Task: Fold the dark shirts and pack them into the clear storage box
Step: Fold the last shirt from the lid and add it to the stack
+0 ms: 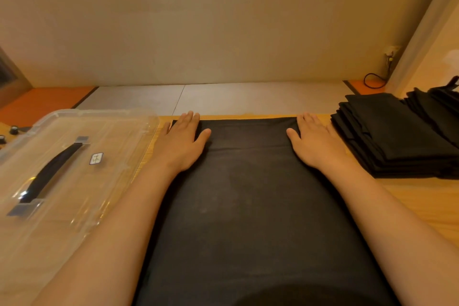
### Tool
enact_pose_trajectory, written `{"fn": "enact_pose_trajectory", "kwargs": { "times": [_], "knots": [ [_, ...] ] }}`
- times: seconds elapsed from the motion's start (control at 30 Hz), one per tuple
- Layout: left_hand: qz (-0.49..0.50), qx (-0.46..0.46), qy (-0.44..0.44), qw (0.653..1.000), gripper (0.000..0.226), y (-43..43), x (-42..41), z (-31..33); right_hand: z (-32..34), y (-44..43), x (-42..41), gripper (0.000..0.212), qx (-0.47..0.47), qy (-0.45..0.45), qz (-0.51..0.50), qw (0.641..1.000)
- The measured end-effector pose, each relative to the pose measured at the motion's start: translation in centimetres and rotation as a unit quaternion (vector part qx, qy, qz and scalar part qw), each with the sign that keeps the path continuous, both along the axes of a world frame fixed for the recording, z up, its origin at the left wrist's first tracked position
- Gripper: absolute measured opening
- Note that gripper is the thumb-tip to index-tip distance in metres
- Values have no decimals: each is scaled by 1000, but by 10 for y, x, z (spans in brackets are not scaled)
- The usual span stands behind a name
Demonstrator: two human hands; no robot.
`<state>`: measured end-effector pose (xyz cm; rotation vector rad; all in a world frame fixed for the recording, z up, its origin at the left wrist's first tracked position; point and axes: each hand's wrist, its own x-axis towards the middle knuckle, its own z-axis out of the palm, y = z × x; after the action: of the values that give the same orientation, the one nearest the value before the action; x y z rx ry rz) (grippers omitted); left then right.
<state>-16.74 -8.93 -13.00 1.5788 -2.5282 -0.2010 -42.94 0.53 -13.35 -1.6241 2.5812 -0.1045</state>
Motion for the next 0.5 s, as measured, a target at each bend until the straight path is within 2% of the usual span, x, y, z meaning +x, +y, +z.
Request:
{"fn": "enact_pose_trajectory", "kwargs": {
  "times": [0.17,0.3,0.4,0.5],
  "knots": [
    [17,44,-32,998,66,-6,1,-4,1,0,-1,62,9,-3,6,1000],
    [26,-6,14,1000,66,10,3,12,10,9,6,63,-30,-26,16,999],
    [-21,-22,34,999,65,40,3,31,23,27,14,61,-96,-50,52,993],
    [-101,17,21,995,65,82,14,38,42,67,29,60,-76,-85,134,984]
  ]
}}
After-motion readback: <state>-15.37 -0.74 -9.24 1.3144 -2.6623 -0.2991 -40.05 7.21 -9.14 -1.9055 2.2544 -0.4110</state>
